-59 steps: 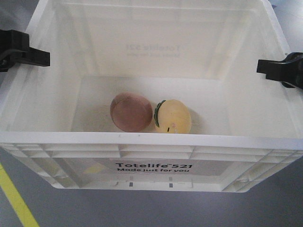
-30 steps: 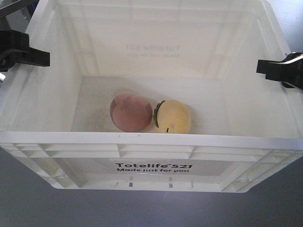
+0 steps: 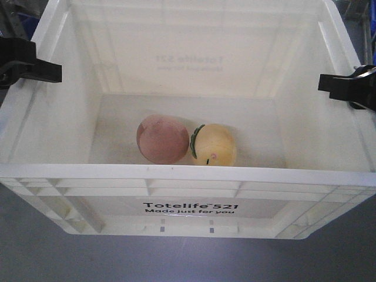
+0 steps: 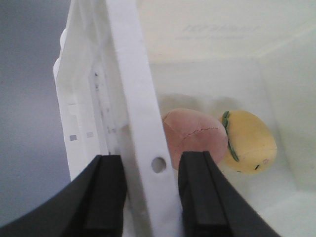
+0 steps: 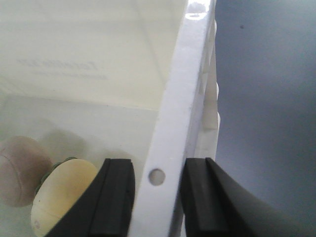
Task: Place moving items into box and shelve
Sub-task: 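Carry the crate with both grippers as the base keeps driving, then hold the crate rims level with both grippers while driving toward the blue bins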
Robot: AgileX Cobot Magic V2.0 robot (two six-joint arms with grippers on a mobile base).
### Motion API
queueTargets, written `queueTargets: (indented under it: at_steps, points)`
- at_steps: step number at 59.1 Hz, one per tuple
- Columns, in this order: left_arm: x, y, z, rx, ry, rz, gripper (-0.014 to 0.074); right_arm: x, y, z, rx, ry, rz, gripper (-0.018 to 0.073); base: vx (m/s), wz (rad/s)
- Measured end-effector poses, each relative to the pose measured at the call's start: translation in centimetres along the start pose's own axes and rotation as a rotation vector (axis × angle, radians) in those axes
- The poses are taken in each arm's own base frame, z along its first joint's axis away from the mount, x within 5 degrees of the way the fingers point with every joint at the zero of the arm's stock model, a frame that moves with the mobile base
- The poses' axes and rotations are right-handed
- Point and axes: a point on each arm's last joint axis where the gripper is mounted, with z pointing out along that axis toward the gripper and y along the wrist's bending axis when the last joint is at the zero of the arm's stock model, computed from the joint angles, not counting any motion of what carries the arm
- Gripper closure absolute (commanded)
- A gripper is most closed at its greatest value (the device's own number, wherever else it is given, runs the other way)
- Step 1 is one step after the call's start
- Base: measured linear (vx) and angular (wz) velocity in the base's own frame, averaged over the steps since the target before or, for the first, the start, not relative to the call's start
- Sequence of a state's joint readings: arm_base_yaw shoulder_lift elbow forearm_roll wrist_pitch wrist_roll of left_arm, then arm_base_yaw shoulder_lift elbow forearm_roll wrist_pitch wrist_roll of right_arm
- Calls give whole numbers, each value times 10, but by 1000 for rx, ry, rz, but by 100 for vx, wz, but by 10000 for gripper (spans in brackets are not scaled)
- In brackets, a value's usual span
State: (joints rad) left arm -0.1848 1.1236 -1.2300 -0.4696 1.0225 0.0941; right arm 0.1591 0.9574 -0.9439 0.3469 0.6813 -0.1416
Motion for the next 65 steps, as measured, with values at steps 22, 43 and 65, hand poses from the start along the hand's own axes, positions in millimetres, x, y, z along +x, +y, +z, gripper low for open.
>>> queueTargets:
  at_steps: [22,43,65]
  points:
    - [0,0,0,0,0,0,603,0,0,0,0,1,0,565,36,-41]
    - [0,0,0,0,0,0,603,0,0,0,0,3,0,565,37,-26]
    - [0,0,0,0,0,0,603,0,0,0,0,3,1,565,40,-16]
